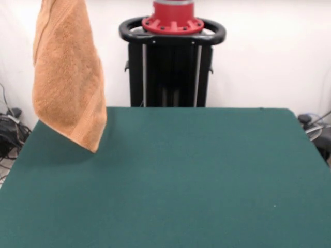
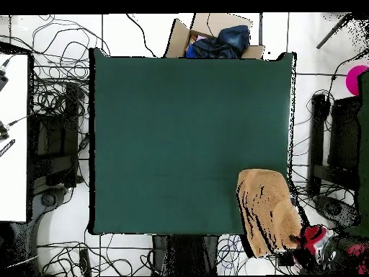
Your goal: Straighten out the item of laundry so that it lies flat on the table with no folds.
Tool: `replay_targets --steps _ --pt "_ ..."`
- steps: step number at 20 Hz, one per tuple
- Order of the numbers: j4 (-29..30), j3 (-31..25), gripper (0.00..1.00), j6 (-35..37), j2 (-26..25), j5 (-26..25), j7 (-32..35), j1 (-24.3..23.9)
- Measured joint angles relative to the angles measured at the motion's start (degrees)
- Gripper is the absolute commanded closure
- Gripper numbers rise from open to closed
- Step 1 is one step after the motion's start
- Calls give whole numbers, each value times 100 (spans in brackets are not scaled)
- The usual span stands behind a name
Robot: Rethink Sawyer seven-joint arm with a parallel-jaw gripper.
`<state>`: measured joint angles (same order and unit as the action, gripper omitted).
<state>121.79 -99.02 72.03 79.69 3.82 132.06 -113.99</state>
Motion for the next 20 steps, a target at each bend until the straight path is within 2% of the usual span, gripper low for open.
replay_targets --steps 5,11,15,20 --pt "1 -631 100 193 -205 -69 0 -372" --pt "0 -1519 100 793 -564 -296 0 -879" --pt "0 -1795 100 1109 -711 -424 0 -1085" --pt "-1 -1862 100 1445 -862 -689 0 -1249"
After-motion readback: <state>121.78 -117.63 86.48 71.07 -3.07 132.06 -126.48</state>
